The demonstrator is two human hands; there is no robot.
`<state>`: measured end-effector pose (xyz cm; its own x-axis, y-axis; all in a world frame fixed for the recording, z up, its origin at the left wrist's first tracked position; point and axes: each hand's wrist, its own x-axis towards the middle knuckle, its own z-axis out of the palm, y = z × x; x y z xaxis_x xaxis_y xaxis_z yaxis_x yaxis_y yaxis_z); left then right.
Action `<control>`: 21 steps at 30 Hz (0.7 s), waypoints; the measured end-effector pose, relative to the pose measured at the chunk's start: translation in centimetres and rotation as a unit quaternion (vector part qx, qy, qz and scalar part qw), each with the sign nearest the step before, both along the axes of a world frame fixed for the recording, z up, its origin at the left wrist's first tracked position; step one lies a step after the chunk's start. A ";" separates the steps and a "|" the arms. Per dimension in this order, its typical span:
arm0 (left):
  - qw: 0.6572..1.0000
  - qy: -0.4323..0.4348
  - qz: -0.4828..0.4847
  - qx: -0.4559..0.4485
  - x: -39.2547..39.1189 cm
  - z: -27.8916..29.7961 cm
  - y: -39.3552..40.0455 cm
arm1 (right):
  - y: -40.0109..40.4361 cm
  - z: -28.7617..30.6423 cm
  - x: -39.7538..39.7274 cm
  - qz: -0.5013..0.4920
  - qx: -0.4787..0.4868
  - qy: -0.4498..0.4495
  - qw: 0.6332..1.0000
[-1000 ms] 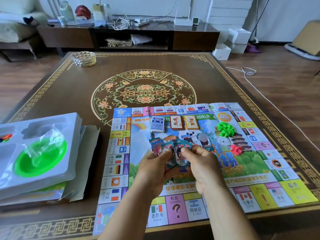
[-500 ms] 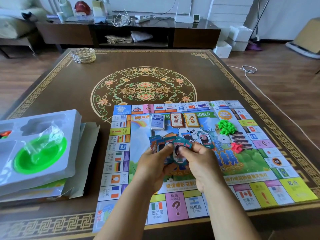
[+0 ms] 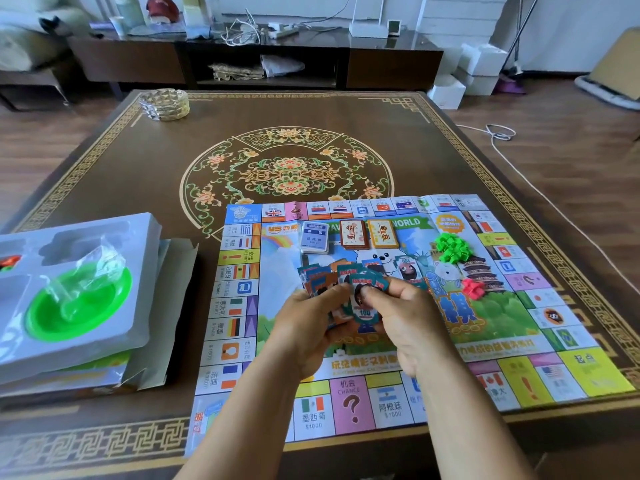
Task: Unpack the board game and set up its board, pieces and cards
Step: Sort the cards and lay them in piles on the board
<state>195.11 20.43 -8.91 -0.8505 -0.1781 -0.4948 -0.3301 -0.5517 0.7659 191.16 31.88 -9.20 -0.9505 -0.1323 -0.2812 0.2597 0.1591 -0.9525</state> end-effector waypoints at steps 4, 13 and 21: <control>1.000 0.000 0.016 -0.020 0.0 0.0 0.0 | 0.2 0.3 0.1 0.011 -0.015 -0.005 1.000; 0.999 0.025 0.016 -0.038 0.0 0.4 0.0 | -0.1 0.3 0.2 -0.021 -0.103 -0.045 0.993; 1.000 0.018 -0.004 -0.004 0.1 0.2 -0.5 | -0.2 0.5 0.3 -0.052 -0.089 -0.028 0.994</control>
